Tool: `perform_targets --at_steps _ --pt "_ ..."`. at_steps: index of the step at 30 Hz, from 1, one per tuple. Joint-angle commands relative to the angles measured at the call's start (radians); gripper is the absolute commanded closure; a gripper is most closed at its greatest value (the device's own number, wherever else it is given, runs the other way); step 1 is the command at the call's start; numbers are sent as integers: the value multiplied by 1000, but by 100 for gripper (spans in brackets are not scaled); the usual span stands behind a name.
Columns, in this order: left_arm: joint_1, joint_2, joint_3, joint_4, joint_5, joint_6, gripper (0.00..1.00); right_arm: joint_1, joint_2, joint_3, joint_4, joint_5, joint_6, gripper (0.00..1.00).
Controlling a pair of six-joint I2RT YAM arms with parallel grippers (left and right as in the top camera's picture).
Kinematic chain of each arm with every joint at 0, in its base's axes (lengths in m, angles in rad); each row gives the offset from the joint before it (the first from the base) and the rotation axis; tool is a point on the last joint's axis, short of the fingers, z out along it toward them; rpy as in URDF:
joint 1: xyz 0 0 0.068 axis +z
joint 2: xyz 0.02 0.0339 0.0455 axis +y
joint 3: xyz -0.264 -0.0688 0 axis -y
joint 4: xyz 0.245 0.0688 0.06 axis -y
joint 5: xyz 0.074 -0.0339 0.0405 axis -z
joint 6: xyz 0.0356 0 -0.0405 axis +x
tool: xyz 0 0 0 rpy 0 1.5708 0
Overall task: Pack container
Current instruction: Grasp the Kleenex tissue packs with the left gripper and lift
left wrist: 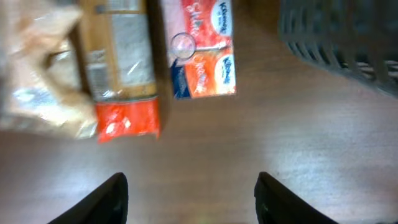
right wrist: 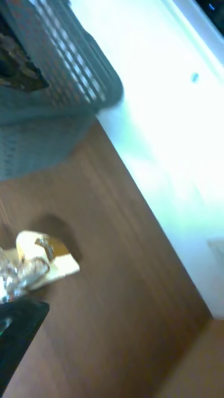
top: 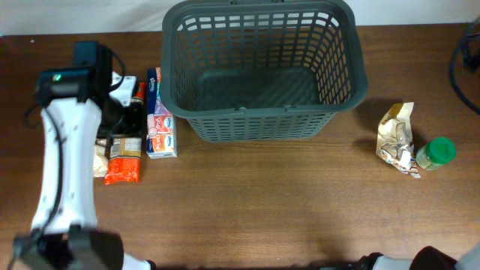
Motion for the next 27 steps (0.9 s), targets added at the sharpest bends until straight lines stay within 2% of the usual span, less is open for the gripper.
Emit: perform_targets --at_steps 1,8,12,14,17,20,27 --pt "5 105 2 29 62 59 36 -81 20 4 -3 3 -5 1" --pt "5 280 2 95 77 100 35 -234 21 4 -4 82 -5 1" --pt "5 352 2 153 79 99 33 -260 21 4 -4 82 -5 1" --pt "5 381 2 184 104 100 26 -259 21 4 -4 81 -5 1" --pt "5 411 2 232 166 99 5 -259 21 4 -4 81 -5 1" --pt "5 429 2 267 186 99 0 -259 21 4 -4 81 -5 1" --pt "5 457 2 319 158 99 0 -259 21 4 -4 81 -5 1"
